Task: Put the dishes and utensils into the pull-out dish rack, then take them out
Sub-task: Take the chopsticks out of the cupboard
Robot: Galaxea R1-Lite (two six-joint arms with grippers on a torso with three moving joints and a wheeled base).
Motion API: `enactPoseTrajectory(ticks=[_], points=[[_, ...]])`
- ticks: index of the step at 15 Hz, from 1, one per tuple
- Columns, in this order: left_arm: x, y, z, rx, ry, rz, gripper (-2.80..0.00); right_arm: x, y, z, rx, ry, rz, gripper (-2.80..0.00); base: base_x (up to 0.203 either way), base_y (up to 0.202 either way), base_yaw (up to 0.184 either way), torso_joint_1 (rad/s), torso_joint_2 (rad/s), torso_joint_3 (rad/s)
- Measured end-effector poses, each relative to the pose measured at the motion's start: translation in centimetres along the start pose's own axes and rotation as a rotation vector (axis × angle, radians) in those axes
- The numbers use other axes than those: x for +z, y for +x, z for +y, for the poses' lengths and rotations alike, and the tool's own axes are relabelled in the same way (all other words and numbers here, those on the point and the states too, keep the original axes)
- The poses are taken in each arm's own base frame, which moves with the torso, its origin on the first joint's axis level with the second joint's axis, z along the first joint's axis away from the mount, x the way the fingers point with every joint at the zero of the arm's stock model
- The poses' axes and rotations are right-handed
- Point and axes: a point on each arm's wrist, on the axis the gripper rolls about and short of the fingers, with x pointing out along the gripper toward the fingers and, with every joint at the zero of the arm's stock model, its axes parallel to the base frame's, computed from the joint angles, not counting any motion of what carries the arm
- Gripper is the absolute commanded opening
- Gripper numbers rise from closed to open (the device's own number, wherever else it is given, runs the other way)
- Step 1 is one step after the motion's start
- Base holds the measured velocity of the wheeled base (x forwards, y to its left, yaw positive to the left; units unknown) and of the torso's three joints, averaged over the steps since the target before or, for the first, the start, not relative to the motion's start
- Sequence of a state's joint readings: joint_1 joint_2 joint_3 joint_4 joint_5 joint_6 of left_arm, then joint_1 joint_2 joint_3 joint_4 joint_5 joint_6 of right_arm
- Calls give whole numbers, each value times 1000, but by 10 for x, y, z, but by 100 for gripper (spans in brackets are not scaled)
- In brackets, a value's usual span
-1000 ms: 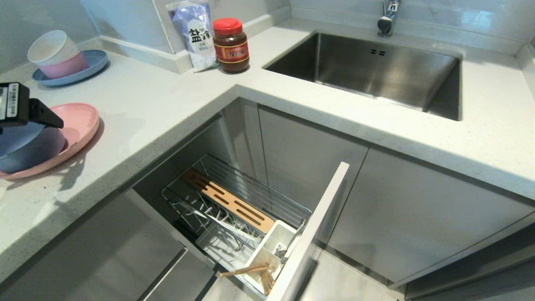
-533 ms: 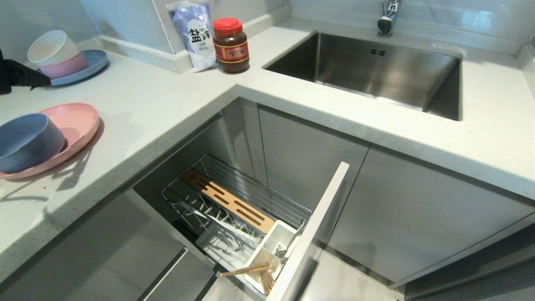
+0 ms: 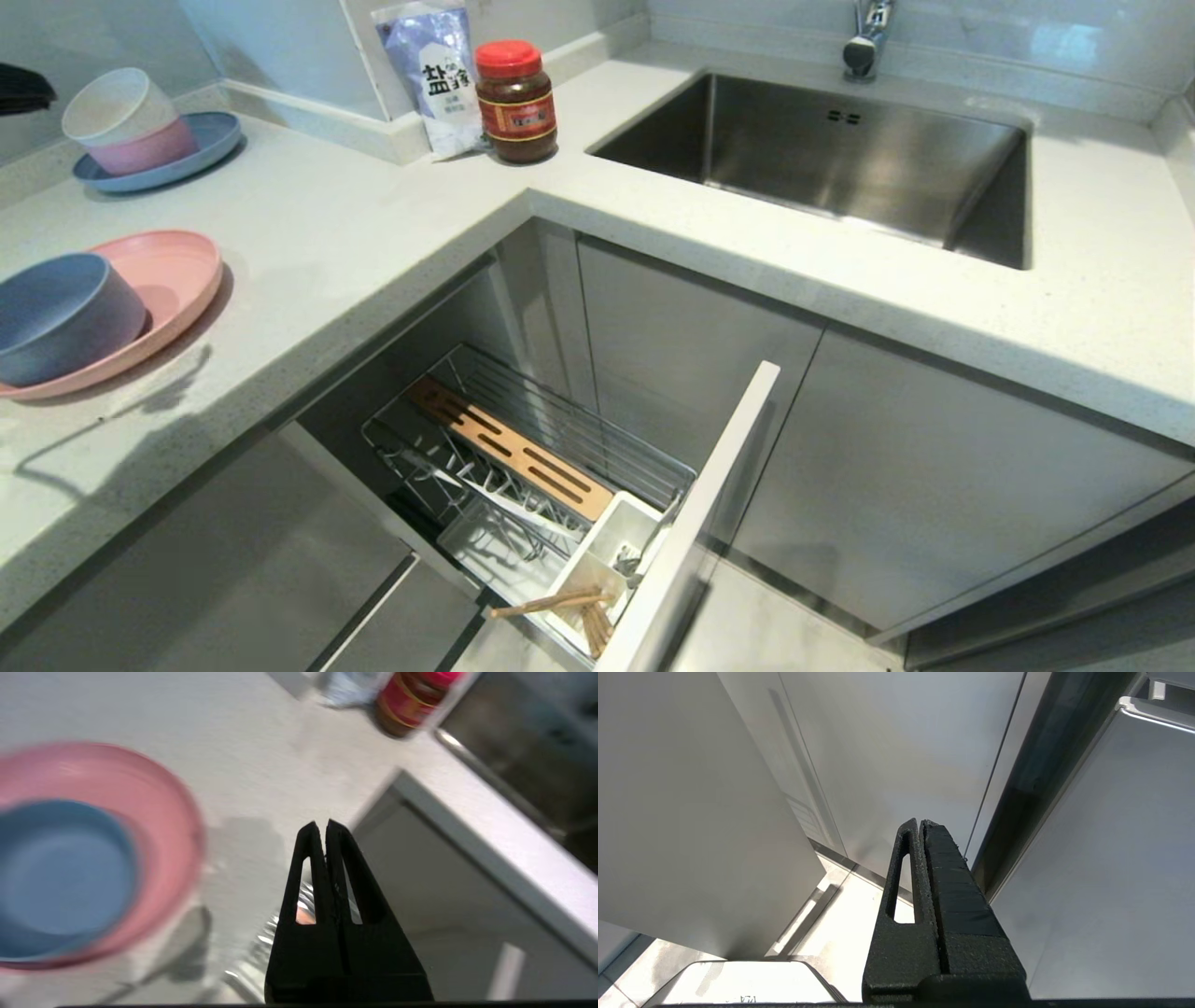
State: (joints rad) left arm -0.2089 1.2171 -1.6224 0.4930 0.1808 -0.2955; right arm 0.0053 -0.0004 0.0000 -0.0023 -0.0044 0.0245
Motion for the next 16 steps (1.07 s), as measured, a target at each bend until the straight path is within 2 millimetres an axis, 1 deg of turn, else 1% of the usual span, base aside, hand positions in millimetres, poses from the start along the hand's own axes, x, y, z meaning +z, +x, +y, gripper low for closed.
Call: enactPoseTrajectory(ticks=[2, 4, 8, 13, 16], points=[[-2, -3, -12, -87, -116, 21, -280, 0, 0, 0, 0, 0, 0, -280, 0, 0, 0, 0, 0, 0], [-8, -3, -23, -152, -146, 75, -280, 0, 0, 0, 0, 0, 0, -280, 0, 0, 0, 0, 0, 0], [-39, 11, -45, -167, -43, 319, -280, 0, 0, 0, -1, 0, 0, -280, 0, 0, 0, 0, 0, 0], [-84, 40, -68, -120, 120, 619, -280, 0, 0, 0, -1, 0, 0, -280, 0, 0, 0, 0, 0, 0], [-110, 57, -80, -81, 205, 767, -280, 0, 0, 0, -1, 0, 1, -280, 0, 0, 0, 0, 0, 0]])
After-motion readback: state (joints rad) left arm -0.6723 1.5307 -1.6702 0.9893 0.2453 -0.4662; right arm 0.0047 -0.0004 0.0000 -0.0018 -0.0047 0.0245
